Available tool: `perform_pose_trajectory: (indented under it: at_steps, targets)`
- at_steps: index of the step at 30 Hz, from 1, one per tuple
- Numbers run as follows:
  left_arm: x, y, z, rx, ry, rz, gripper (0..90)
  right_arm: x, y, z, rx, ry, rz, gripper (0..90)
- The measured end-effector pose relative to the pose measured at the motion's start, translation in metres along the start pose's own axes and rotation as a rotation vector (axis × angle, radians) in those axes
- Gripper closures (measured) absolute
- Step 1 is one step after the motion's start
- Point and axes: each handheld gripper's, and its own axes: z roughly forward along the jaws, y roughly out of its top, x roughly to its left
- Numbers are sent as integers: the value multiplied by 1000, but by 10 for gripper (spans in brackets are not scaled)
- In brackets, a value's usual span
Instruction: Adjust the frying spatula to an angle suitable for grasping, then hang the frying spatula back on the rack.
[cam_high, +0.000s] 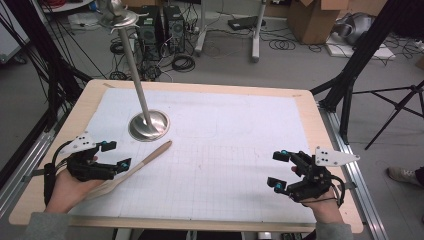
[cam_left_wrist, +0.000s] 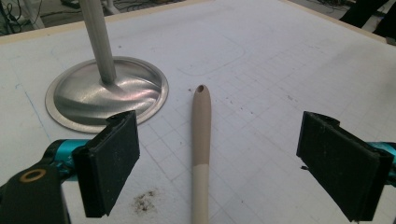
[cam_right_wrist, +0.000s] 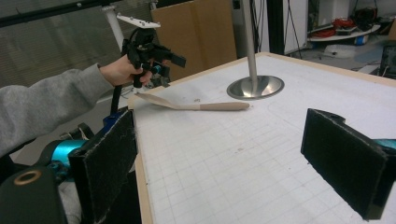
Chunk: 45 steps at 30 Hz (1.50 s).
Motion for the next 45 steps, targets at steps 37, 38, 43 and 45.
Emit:
perform_pose_trajectory:
  at_steps: [37, 38, 43, 45]
  targets:
    - [12, -20, 22, 52, -9, -44, 149, 4, -2, -8, 6, -13, 5, 98]
    - [11, -21, 23, 57, -7, -42, 152, 4, -2, -8, 8, -13, 7, 97]
    - [10, -24, 24, 65, -7, -40, 174, 5, -2, -6, 11, -9, -1, 97]
    - [9, -25, 25, 73, -3, -37, 179, 4, -1, -6, 8, -9, -7, 97]
